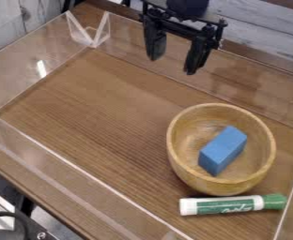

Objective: Remove the blue block from inside the brown bowl and put it on the table

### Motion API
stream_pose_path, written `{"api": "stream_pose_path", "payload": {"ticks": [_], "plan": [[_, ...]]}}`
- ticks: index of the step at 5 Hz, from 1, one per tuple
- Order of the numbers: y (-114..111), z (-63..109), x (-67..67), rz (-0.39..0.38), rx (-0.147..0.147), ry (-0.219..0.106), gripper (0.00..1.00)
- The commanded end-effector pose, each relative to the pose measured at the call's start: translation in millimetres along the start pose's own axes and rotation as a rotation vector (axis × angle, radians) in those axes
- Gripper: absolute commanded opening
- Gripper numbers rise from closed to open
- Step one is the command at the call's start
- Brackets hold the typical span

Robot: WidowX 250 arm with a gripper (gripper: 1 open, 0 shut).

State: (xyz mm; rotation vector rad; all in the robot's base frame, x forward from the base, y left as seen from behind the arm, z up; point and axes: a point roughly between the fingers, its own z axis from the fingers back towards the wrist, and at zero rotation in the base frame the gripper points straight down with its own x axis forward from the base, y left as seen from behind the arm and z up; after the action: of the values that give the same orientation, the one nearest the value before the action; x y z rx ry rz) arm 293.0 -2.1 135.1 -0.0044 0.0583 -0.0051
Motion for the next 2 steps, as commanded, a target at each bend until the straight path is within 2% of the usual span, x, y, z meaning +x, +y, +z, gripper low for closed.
{"api": "stream_pose_path", "payload": {"ticks": [1, 2], "plan": [[-9.9, -5.4, -3.8, -0.007, -0.004, 0.007, 1.00], [-32.6, -10.1, -13.7, -0.039, -0.010, -0.010, 1.00]]}}
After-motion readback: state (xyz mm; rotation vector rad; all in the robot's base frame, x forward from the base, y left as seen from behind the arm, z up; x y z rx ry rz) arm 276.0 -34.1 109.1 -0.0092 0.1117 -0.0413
